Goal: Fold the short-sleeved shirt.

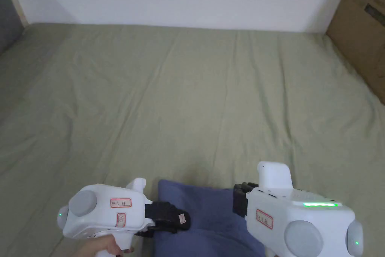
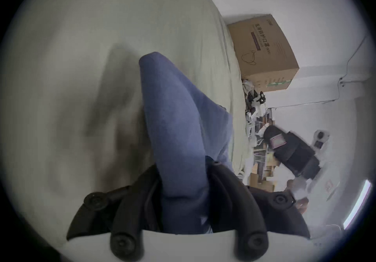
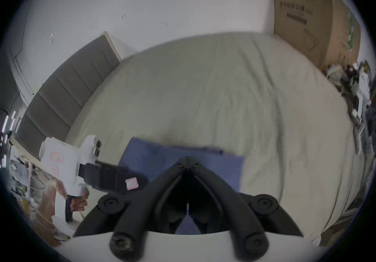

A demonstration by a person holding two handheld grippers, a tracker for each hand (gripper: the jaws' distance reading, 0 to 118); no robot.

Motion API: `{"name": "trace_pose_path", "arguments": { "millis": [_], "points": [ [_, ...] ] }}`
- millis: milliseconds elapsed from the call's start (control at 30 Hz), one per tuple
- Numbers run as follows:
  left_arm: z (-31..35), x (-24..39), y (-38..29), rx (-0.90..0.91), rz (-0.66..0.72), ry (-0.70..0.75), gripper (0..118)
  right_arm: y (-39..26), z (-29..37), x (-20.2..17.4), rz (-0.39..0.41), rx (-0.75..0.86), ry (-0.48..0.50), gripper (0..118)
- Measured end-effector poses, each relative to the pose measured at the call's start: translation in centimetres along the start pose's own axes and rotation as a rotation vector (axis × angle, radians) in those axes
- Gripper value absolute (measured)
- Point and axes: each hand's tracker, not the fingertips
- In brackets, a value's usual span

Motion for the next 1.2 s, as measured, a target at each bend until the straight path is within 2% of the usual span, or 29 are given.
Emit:
{"name": "trace_pose_path", "arguments": {
  "millis": [267,400,467,533,600,700,867,1067,1133,1200],
  "points": [
    [9.8,-1.6,0.0,0.074,-0.072,0.222,25,1.7,4.3,-5.4,0.084,0.318,-0.113,1],
    [15.3,-3.5,0.1,0.091,-0.104,0.367,25,1.6,5.6,-8.2,0.143,0.421,-0.127,1],
    [18.0,-4.6,0.0,0.106,-0.121,0.466,25,1.3,6.2,-9.6,0.174,0.477,-0.157,1],
    [20.0,-5.5,-0.2,0.108,-0.137,0.597,25,1.2,6.6,-10.5,0.173,0.524,-0.149,1],
    [21.9,-6.7,-0.4,0.107,-0.144,0.689,25,1.2,6.8,-11.6,0.159,0.538,-0.132,1],
    [24.3,-8.3,-0.6,0.104,-0.136,0.743,25,1.1,6.4,-13.1,0.162,0.535,-0.126,1],
    [26.8,-9.6,-1.1,0.134,-0.221,0.96,25,0.4,5.8,-15.1,0.16,0.533,-0.098,1],
    [27.7,-10.3,-1.8,0.149,-0.259,1.033,26,0.0,4.9,-16.2,0.175,0.507,-0.098,1],
    [27.7,-10.2,-2.1,0.155,-0.295,1.046,39,-0.1,4.6,-16.6,0.181,0.498,-0.1,1],
    [27.5,-9.9,-2.4,0.178,-0.331,1.134,71,-0.3,4.5,-16.8,0.188,0.495,-0.103,1]
  ]
}}
